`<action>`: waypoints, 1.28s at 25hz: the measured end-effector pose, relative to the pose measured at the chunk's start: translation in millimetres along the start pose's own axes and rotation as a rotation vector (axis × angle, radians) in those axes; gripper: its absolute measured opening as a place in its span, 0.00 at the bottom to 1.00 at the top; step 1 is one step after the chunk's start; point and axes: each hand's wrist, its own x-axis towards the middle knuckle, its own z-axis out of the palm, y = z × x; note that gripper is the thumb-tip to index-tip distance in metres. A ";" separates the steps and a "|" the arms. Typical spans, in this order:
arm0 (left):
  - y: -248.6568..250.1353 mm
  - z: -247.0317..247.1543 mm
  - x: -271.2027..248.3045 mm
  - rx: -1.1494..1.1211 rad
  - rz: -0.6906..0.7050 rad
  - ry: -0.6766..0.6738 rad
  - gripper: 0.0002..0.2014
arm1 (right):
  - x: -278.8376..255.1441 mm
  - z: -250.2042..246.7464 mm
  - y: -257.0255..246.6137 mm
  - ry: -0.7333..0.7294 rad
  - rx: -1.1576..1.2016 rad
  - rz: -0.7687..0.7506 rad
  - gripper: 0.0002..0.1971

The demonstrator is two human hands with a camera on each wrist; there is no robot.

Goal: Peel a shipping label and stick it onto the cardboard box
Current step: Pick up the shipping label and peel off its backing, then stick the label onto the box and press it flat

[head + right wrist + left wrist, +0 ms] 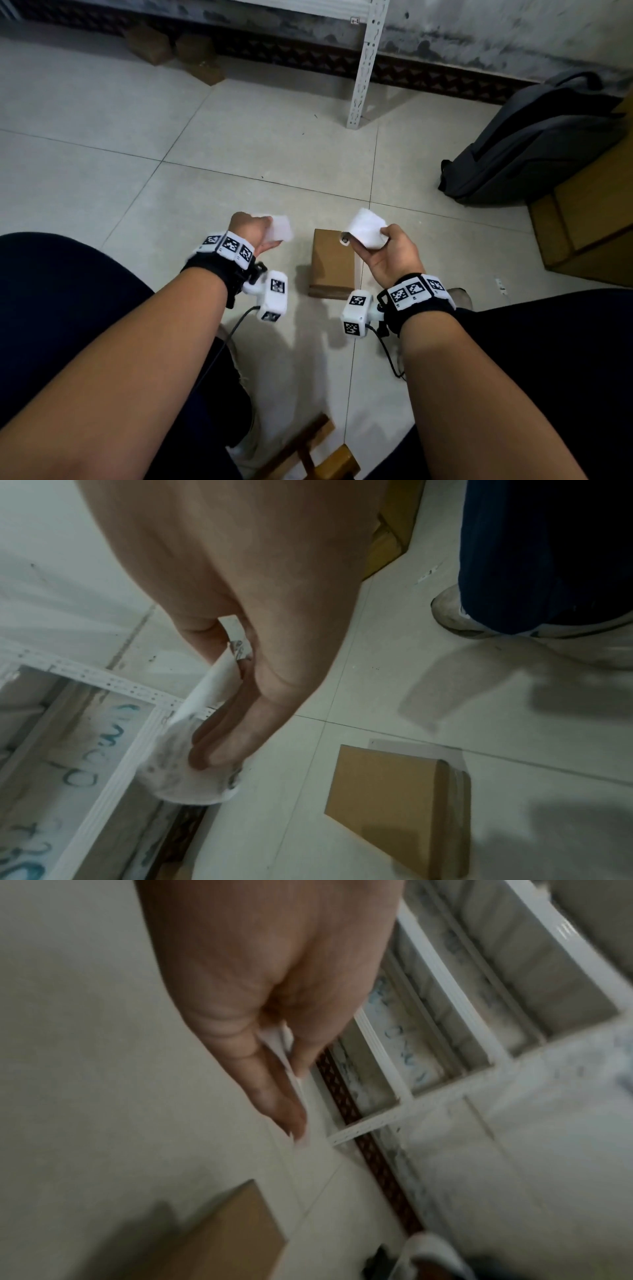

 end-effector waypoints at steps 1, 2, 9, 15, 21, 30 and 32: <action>-9.0 -3.1 7.4 0.254 0.043 -0.036 0.19 | 0.6 -1.2 5.4 0.056 -0.072 0.001 0.19; -22.2 -5.3 13.3 0.470 0.054 -0.121 0.22 | -0.1 -5.1 11.2 0.114 -0.175 -0.013 0.19; -105.6 0.4 60.8 1.067 -0.069 -0.585 0.20 | 13.5 -31.4 15.7 0.278 -0.591 -0.227 0.15; -122.9 -12.0 100.4 1.198 -0.024 -0.524 0.09 | 45.3 -52.1 54.8 0.327 -0.600 -0.125 0.15; -160.7 -11.8 144.1 1.124 -0.019 -0.459 0.08 | 81.9 -62.7 68.7 0.333 -0.665 -0.155 0.09; -160.3 4.5 135.0 1.032 0.266 -0.368 0.15 | 104.3 -75.5 71.3 0.244 -0.689 -0.100 0.04; -147.6 9.9 127.9 0.885 0.330 -0.434 0.15 | 99.2 -71.4 67.9 0.231 -0.678 -0.090 0.03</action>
